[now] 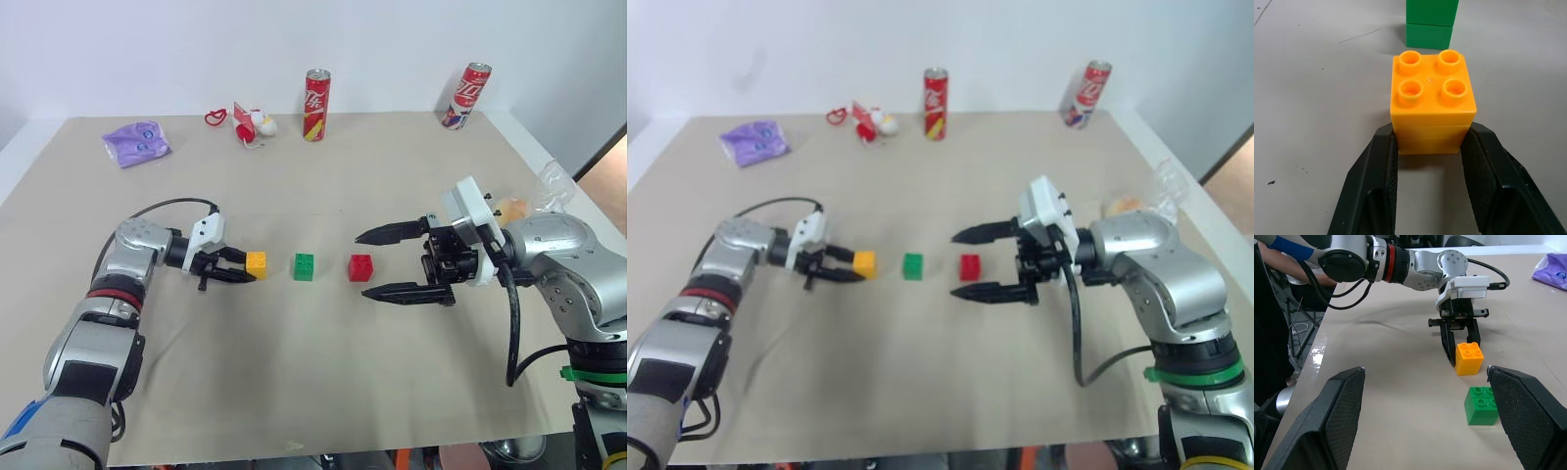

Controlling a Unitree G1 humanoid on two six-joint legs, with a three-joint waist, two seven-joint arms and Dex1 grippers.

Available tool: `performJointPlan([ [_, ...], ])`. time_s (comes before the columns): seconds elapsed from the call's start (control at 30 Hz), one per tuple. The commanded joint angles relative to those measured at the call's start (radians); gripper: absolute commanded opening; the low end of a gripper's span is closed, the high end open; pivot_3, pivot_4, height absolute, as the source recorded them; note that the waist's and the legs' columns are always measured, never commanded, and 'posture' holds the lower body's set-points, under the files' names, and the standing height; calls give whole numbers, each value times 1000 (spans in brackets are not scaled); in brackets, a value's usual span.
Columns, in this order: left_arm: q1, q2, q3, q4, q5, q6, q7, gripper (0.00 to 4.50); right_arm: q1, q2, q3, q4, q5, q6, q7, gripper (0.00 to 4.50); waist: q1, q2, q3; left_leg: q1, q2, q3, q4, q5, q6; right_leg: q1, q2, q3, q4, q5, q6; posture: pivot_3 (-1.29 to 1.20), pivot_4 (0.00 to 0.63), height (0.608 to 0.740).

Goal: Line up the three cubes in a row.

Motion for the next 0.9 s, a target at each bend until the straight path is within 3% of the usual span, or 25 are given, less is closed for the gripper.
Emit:
performJointPlan([
  [0.03, -1, -5, 14, 6, 6, 6, -10, 1275, -10, -11, -10, 2, 4, -12, 11, 4125, 0, 0, 0, 0, 0, 0, 0, 0, 0, 0, 0, 0, 0, 0, 0, 0, 150, 740],
  [0.5, 29, -20, 36, -21, -1, 21, -42, 1275, -13, -29, 30, 285, -168, -153, 71, 4125, 0, 0, 0, 0, 0, 0, 0, 0, 0, 0, 0, 0, 0, 0, 0, 0, 150, 740],
  [0.9, 39, -12, 22, -12, 8, 5, -47, 1275, -23, -21, 20, 311, -174, -165, 77, 4125, 0, 0, 0, 0, 0, 0, 0, 0, 0, 0, 0, 0, 1, 0, 0, 0, 150, 740],
])
